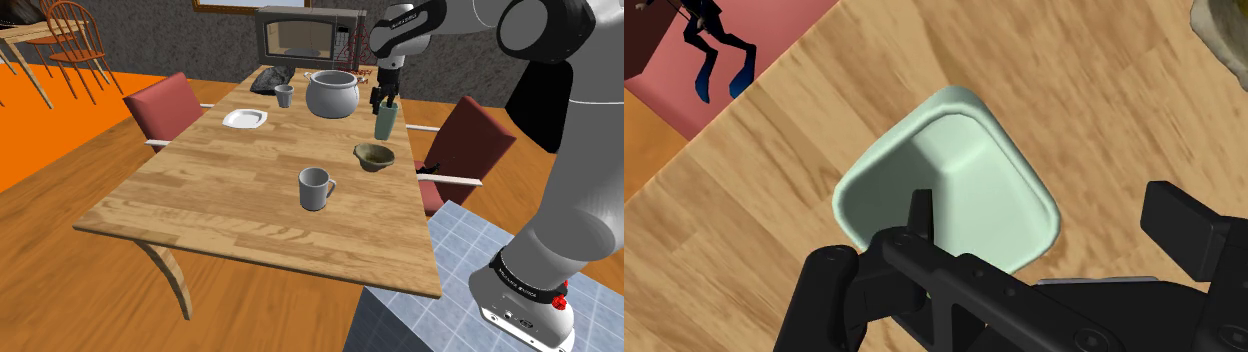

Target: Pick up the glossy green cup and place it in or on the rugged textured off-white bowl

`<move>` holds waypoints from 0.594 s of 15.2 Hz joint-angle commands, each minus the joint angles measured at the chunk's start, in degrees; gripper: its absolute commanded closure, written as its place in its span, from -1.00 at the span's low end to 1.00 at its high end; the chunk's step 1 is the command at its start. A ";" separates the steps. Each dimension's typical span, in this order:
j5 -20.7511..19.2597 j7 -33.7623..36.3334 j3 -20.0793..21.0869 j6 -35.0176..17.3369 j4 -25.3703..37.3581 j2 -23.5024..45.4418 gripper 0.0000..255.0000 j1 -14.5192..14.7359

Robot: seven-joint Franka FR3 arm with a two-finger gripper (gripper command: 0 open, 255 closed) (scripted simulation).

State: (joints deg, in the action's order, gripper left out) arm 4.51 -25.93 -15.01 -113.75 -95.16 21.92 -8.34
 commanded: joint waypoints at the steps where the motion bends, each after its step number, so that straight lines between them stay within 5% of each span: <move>1: 0.01 -0.02 0.00 -0.18 -0.14 0.01 -1.00 0.00; 5: 0.01 -0.01 0.00 -0.16 -0.13 0.01 -1.00 0.00; 6: 0.01 -0.01 0.00 -0.16 -0.13 0.01 1.00 0.00; 9: 0.01 -0.02 0.00 -0.16 -0.13 0.01 1.00 0.00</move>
State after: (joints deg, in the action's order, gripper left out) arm 4.53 -25.94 -15.00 -113.91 -95.29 21.93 -8.34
